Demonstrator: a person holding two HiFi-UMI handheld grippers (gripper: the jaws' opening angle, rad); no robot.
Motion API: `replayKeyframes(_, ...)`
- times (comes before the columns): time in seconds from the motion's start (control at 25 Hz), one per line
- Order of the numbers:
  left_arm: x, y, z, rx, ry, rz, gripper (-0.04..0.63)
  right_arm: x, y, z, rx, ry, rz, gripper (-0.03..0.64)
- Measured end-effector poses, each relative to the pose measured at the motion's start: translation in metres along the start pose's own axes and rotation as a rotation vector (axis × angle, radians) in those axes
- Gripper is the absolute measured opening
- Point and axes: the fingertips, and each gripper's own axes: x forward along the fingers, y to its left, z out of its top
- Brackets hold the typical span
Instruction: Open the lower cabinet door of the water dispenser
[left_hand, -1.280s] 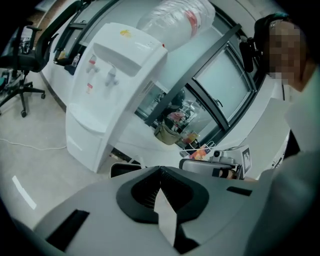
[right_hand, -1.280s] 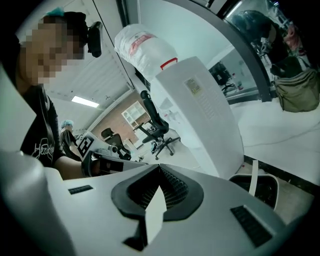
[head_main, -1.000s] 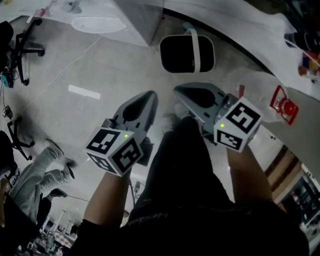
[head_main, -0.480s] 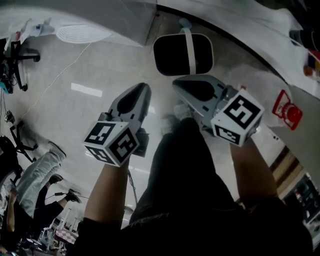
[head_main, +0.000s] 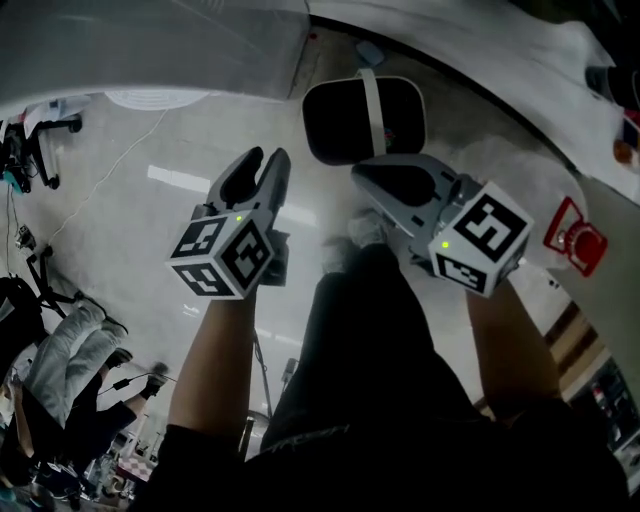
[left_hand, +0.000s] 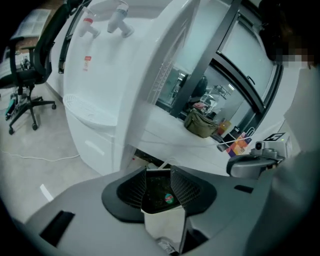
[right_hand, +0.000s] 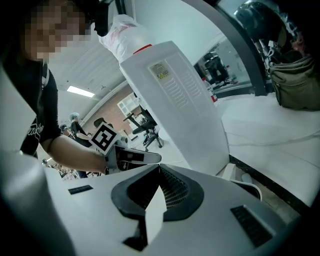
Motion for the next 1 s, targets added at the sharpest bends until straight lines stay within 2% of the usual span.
replayKeyframes(0.2,0.019,0.031,0.012,0.0,-0.027,0.136,0.138,-0.006,-0.007,0.0,0.005,0.001,0.007,0.012)
replayKeyframes(0.32,0.03,0.045,0.013,-0.042,-0.029,0.181,0.143,-0.008,-0.009,-0.001,0.008,0.009,0.016,0.012)
replayKeyframes(0.48,0.048,0.062,0.014,-0.032,-0.017,0.243,0.15,-0.009,-0.018,-0.003,0.02,0.021,0.022,0.014)
replayKeyframes(0.76,0.076,0.093,0.01,-0.037,-0.001,0.331,0.202,-0.01,-0.029,-0.009,0.012,0.045,0.025,0.012)
replayKeyframes(1.0,0.086,0.11,0.01,-0.041,0.011,0.373,0.202,-0.013,-0.033,-0.012,-0.001,0.071,0.026,0.012)
